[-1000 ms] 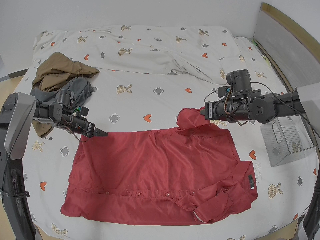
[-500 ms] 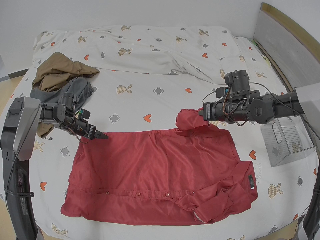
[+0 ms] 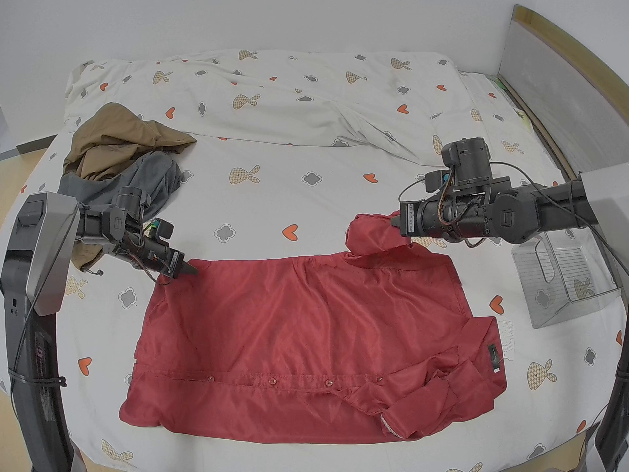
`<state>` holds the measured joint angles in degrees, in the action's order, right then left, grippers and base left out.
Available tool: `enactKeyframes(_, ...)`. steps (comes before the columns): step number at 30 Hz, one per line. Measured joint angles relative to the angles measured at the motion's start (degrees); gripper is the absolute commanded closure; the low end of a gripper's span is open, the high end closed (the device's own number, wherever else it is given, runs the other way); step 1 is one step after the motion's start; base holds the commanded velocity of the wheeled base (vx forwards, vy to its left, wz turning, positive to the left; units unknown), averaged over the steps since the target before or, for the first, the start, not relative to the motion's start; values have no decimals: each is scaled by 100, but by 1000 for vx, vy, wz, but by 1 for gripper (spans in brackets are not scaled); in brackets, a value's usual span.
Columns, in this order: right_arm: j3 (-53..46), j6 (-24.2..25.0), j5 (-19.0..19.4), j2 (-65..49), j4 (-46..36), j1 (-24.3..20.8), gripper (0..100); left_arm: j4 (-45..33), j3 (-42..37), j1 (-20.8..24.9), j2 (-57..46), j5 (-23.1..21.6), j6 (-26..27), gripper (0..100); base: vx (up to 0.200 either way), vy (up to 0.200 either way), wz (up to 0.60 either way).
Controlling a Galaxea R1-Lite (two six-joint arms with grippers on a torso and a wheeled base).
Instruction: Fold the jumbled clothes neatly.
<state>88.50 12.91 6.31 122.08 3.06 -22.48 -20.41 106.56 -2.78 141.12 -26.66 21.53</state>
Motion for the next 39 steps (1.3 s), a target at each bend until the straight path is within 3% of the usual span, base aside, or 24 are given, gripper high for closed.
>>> enactKeyframes(16, -74, 6, 0, -111, 2, 85, 100, 2, -168, 9, -256, 22, 4, 100, 0, 0, 0)
enactKeyframes(29, -794, 50, 13, -724, 0, 206, 100, 33, -1508, 33, -1347, 39, 67, 100, 0, 0, 0)
enactKeyframes(39, -1740, 55, 28, -1378, 0, 212, 100, 82, -2966, 78, -2208, 45, 182, 100, 0, 0, 0)
